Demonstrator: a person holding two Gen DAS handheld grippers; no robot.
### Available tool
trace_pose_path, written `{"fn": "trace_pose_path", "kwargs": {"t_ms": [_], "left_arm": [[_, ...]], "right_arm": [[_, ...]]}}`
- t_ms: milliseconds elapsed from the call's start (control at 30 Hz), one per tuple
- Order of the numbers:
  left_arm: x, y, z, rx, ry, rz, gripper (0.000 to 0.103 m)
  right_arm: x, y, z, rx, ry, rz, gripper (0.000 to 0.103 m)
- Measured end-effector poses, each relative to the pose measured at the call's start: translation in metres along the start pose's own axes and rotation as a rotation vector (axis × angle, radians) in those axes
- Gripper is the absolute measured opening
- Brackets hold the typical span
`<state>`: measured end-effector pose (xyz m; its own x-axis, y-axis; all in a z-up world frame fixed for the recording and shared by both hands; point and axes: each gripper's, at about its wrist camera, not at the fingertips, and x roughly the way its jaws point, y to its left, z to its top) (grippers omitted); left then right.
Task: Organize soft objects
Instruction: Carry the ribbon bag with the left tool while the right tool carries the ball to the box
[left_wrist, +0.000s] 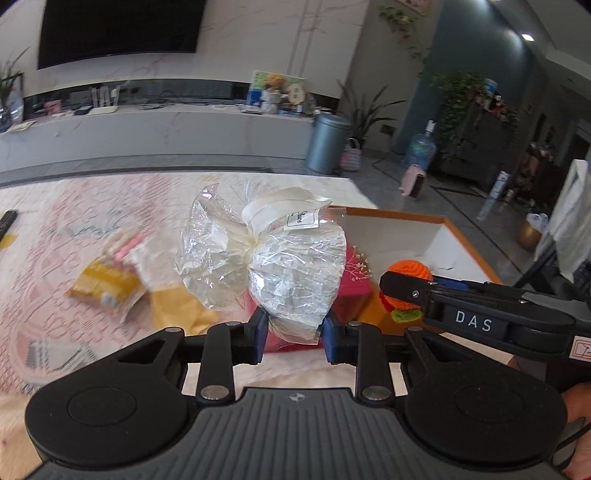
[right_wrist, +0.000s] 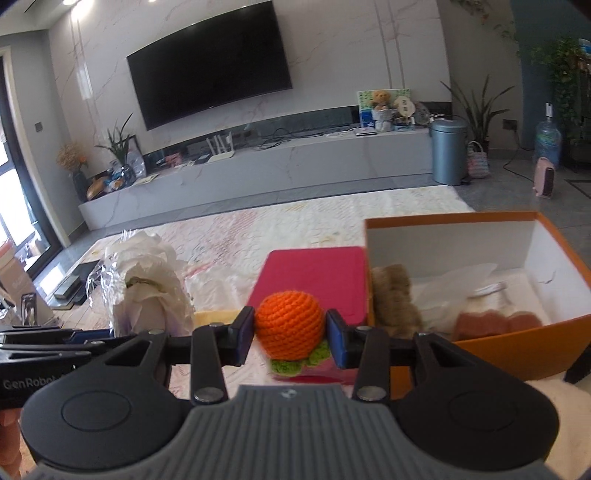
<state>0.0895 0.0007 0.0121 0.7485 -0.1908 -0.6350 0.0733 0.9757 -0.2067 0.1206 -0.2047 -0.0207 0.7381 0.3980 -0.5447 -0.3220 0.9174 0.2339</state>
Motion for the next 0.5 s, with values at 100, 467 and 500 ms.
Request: {"fn": "trace_pose_path", "kwargs": {"t_ms": [100, 467, 500], "left_arm": [[0.015, -0.016, 0.015, 0.041, 0.005, -0.052, 0.034], [0.099, -0.067, 0.063, 0.199, 0.119, -0.230, 0.034], [0.109, -0.071, 0.066, 0.208, 0.137, -0.245, 0.034]], "right_arm": [[-0.005, -0.020, 0.012, 0.003, -0.013, -0.040, 0.041], [0.007, -0.111, 0.056, 0.057, 0.011, -0.147, 0.041], [0.014, -0.118, 0.059, 0.069, 0.022, -0.153, 0.041]]}}
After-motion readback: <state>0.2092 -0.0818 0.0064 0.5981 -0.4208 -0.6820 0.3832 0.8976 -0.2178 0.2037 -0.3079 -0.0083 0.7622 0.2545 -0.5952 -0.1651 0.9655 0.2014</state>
